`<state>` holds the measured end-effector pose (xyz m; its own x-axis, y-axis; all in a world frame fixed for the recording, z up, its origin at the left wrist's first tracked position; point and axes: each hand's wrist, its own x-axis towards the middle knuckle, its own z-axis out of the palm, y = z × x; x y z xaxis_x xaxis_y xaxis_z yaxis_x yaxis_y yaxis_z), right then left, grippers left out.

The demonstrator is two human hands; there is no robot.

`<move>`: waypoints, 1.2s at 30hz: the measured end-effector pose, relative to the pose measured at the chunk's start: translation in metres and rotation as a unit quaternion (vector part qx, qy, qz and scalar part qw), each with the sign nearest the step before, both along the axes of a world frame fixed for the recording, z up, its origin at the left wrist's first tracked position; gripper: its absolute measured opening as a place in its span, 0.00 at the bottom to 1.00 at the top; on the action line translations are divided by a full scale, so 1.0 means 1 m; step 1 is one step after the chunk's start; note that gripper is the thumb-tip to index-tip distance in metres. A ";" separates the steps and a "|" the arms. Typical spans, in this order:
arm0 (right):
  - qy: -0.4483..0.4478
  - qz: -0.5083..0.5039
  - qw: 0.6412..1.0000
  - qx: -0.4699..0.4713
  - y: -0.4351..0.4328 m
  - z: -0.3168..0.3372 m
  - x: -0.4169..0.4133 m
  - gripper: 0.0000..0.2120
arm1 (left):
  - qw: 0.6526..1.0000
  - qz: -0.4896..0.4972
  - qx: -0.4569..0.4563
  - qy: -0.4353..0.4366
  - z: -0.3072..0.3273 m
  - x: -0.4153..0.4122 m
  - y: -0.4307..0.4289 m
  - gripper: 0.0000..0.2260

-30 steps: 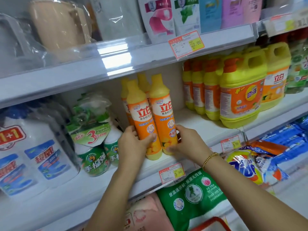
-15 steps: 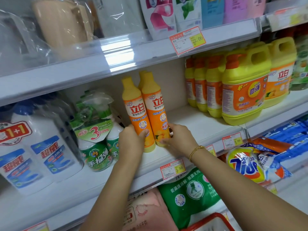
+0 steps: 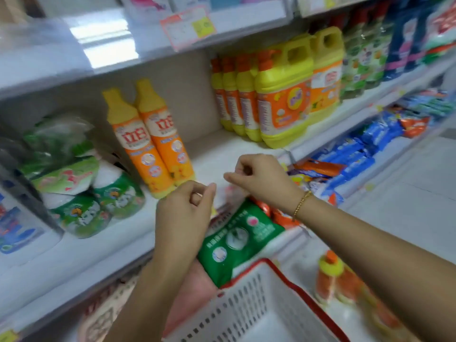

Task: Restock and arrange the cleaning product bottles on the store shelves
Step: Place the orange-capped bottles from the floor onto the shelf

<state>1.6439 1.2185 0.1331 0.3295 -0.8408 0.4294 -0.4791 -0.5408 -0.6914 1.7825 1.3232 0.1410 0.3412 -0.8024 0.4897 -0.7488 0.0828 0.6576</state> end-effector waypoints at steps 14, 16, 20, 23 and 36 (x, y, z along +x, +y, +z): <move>-0.055 -0.323 0.935 0.134 0.165 -0.185 -0.345 0.11 | 0.828 -0.378 0.413 0.029 -0.198 -0.255 0.024 0.17; -0.079 -0.349 0.923 0.141 0.185 -0.220 -0.367 0.17 | 0.832 -0.370 0.409 0.062 -0.220 -0.275 0.026 0.18; -0.070 -0.280 0.922 0.259 0.207 -0.290 -0.375 0.26 | 0.879 -0.314 0.350 0.084 -0.255 -0.300 0.028 0.23; -0.124 -0.259 0.915 0.282 0.209 -0.317 -0.362 0.28 | 0.902 -0.280 0.305 0.121 -0.263 -0.312 0.031 0.21; -0.127 -0.295 0.907 0.272 0.198 -0.341 -0.348 0.25 | 0.867 -0.261 0.392 0.163 -0.257 -0.325 0.031 0.26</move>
<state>1.2962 1.4167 -0.2082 -0.2974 -0.9491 -0.1034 -0.3610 0.2121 -0.9081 1.4577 1.3546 -0.1165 -0.1500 -0.9318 -0.3306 -0.5079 -0.2142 0.8344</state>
